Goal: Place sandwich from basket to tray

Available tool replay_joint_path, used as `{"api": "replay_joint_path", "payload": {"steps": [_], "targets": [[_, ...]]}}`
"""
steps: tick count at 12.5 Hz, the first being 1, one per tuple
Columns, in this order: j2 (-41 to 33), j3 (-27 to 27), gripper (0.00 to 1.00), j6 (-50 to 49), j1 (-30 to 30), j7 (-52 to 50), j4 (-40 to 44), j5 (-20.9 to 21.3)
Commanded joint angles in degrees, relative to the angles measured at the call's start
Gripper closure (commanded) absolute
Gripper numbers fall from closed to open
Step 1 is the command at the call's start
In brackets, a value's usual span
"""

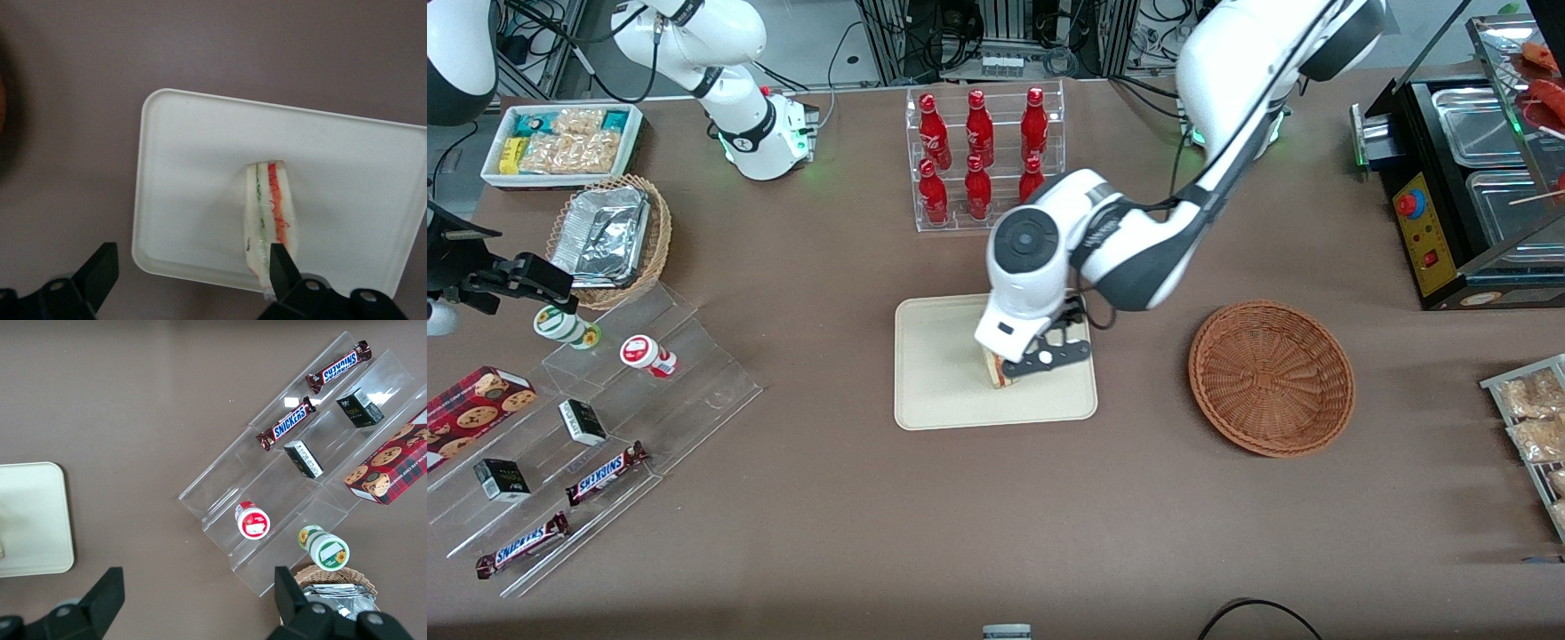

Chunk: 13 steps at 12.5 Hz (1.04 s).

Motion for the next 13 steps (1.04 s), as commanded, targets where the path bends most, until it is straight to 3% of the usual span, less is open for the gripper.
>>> {"api": "replay_joint_path", "payload": {"steps": [1,6,12,13], "targets": [[-4.6,-0.2,0.00,-5.2,5.2,9.3,-2.5,-3.0],[-15.8,-0.3,0.00,-4.1,16.4,24.1,-15.3,-6.4],[-25.8,0.0,0.00,-4.2,24.6,33.7,-25.6,-6.9],[-28.0,0.1,0.00,-4.5,25.8,37.0,-27.3,-8.6]]}}
